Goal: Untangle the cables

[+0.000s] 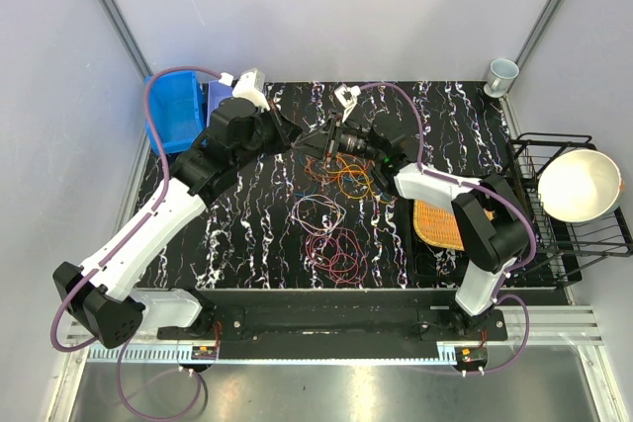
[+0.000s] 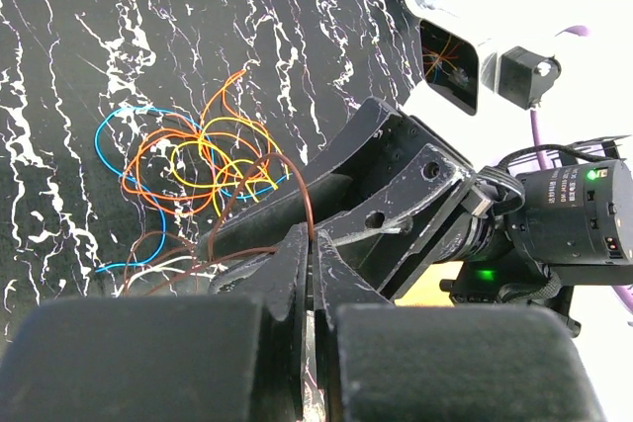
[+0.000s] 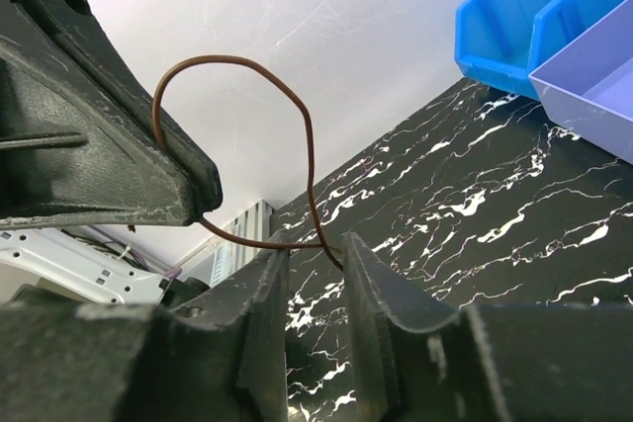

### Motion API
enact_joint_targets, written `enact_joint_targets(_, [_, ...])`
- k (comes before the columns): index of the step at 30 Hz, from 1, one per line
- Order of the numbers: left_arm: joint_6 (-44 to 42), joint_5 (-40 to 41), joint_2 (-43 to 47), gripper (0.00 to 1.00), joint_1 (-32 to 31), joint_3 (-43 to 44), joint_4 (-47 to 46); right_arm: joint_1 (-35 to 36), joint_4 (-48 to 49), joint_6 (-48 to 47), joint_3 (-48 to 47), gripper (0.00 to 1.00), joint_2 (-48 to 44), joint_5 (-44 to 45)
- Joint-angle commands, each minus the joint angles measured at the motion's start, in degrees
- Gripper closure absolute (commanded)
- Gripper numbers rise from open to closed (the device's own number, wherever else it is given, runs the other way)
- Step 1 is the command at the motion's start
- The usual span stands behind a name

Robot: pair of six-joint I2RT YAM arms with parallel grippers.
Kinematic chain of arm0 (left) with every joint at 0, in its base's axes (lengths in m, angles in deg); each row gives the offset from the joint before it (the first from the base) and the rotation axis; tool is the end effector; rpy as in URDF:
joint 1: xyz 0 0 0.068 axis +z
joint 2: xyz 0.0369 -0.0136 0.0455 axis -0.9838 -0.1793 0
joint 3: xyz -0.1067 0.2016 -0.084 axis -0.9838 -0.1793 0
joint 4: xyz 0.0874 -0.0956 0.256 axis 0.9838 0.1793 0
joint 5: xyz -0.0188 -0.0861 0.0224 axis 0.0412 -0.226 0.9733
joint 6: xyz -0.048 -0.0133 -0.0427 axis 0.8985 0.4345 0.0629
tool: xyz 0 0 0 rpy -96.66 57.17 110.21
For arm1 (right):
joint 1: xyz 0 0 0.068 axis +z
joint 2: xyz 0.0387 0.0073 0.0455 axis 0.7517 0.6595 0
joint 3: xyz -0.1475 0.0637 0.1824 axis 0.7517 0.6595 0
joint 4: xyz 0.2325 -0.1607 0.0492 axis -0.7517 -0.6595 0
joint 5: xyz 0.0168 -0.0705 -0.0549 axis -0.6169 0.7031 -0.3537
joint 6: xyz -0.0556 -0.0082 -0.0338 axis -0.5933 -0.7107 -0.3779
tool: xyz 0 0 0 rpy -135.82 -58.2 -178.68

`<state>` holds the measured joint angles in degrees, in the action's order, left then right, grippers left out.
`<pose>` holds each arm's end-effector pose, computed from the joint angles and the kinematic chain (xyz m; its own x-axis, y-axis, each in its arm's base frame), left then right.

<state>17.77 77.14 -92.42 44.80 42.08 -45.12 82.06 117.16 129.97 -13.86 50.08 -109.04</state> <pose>0.2734 -0.1872 0.3734 -0.5297 -0.3741 -0.7612 0.2606 0.7823 -0.5658 0.3372 0.2636 0.2422 -0.5002 0.2451 -0.8305 -0.8359 0.1137 0.5370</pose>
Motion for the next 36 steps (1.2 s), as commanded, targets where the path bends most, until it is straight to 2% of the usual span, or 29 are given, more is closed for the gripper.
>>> enact_joint_targets(1, [0.7, 0.0, 1.3, 1.00, 0.0, -0.5, -4.0, 0.7, 3.2, -0.4, -2.0, 0.71, 0.1, 1.2])
enact_joint_targets(3, [0.9, 0.0, 1.3, 1.00, -0.1, -0.8, -4.1, 0.6, 3.2, -0.4, -2.1, 0.74, 0.3, 1.2])
enact_joint_targets(7, [1.1, -0.6, 1.3, 1.00, -0.1, -1.2, -4.5, 0.7, 3.2, 0.1, -2.4, 0.86, 0.7, 1.4])
enact_joint_targets(8, [1.2, -0.7, 1.3, 1.00, 0.0, -1.5, -4.6, 0.7, 3.2, 0.0, -2.4, 0.94, 0.7, 1.6])
enact_joint_targets(9, [1.2, -0.7, 1.5, 1.00, 0.0, -1.5, -4.6, 0.7, 3.1, 0.2, -2.3, 0.96, 0.6, 1.7])
enact_joint_targets(11, [1.2, -0.8, 1.6, 0.95, -0.1, -1.6, -4.5, 0.8, 3.5, 0.0, -1.9, 1.00, 0.5, 2.0])
enact_joint_targets(12, [1.1, -0.8, 1.8, 0.90, 0.0, -1.6, -4.2, 0.8, 3.6, 0.0, -1.6, 1.00, 0.4, 2.0])
enact_joint_targets(14, [0.8, -0.7, 2.4, 0.66, 0.0, -1.3, -3.6, 0.8, 3.3, -0.1, -1.6, 1.00, 0.1, 2.2])
enact_joint_targets(16, [0.0, 0.0, 3.1, 0.52, 0.3, -1.0, -2.1, 0.7, 2.9, -0.4, -1.5, 1.00, -0.2, 2.3])
enact_joint_targets(17, [-0.3, 0.7, 4.0, 0.36, 0.3, -0.7, -1.5, 0.7, 2.6, -0.5, -1.5, 1.00, -0.2, 2.3])
enact_joint_targets(19, [-2.0, 2.9, 5.1, 0.22, 0.7, 0.3, 1.2, 0.8, 2.1, -1.0, -1.6, 1.00, -0.7, 2.3])
enact_joint_targets(20, [-2.7, 3.6, 6.3, 0.08, 0.8, 0.8, 2.2, 0.8, 1.8, -1.2, -1.7, 1.00, -0.7, 2.4])
enact_joint_targets(21, [-4.3, 5.0, 6.8, 0.01, 0.8, 1.3, 4.7, 0.8, 1.5, -1.6, -1.9, 1.00, -0.9, 2.4])
enact_joint_targets(27, [-9.0, 14.9, 12.4, 0.01, 1.4, 5.5, 19.6, 0.8, -2.7, -3.5, -4.8, 1.00, -1.9, 3.3])
enact_joint_targets(30, [-10.1, 18.5, 17.8, 0.01, 1.6, 3.1, 24.8, 0.7, -6.2, -5.1, -8.1, 1.00, -2.3, 3.7])
enact_joint_targets(36, [-8.2, 22.9, 29.4, 0.01, 1.6, -7.4, 31.1, 0.8, -14.7, -8.8, -18.2, 1.00, -2.2, 4.1])
